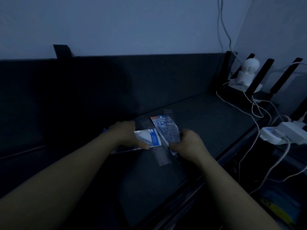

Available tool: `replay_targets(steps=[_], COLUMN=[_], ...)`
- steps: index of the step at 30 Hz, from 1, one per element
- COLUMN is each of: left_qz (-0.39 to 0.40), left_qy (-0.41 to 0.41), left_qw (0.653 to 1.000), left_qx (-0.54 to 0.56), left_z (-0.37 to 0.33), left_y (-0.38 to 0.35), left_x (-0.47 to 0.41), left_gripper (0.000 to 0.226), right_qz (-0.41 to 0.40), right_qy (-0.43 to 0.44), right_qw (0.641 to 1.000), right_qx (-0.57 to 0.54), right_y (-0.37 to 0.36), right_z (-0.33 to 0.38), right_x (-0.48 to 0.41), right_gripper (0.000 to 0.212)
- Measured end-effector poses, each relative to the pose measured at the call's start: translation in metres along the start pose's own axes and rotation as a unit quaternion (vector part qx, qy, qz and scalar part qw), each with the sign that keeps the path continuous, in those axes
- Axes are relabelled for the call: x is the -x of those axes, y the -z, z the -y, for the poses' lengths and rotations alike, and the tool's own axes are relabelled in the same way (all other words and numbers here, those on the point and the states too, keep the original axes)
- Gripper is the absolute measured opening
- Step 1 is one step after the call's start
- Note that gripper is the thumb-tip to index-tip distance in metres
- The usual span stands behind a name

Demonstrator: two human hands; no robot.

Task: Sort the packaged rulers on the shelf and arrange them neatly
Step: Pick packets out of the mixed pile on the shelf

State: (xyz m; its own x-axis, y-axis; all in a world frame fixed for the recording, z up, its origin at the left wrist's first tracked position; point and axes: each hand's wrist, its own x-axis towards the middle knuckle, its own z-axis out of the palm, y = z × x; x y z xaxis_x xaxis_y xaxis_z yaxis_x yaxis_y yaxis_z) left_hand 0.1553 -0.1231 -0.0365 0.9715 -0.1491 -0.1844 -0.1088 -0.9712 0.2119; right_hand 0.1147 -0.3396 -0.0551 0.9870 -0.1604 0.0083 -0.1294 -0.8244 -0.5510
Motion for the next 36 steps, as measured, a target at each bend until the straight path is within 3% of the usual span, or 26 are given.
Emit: replay_targets(steps=[3, 6, 15, 21, 25, 31, 36], left_qz=[-0.026, -0.044, -0.049, -0.088, -0.121, -0.207, -0.282], left_qy=[-0.009, -0.016, 0.035, 0.064, 0.083, 0.101, 0.155], left_qw=[1.0, 0.998, 0.967, 0.92, 0.892, 0.88, 0.883], left_qx=[0.014, 0.033, 0.246, 0.376, 0.428, 0.415, 0.341], left_z=[0.001, 0.002, 0.019, 0.049, 0.083, 0.156, 0.223], left_y=[0.001, 0.003, 0.012, 0.023, 0.03, 0.045, 0.05], left_x=[0.005, 0.013, 0.052, 0.098, 0.146, 0.224, 0.287], left_gripper=[0.071, 0.045, 0.025, 0.021, 0.014, 0.015, 0.012], right_qz=[-0.014, -0.025, -0.035, -0.078, -0.05, -0.028, 0.001], right_qy=[0.014, 0.02, 0.035, 0.09, 0.132, 0.194, 0.271], right_qw=[0.999, 1.0, 0.981, 0.965, 0.962, 0.959, 0.946], right_qx=[0.035, 0.003, -0.187, -0.235, -0.231, -0.203, -0.177], right_y=[0.004, 0.006, -0.001, -0.012, -0.032, -0.073, -0.106], right_z=[0.002, 0.005, 0.021, 0.054, 0.094, 0.167, 0.23], right_x=[0.005, 0.012, 0.04, 0.071, 0.101, 0.147, 0.192], right_gripper=[0.042, 0.031, 0.013, 0.002, 0.004, 0.004, 0.013])
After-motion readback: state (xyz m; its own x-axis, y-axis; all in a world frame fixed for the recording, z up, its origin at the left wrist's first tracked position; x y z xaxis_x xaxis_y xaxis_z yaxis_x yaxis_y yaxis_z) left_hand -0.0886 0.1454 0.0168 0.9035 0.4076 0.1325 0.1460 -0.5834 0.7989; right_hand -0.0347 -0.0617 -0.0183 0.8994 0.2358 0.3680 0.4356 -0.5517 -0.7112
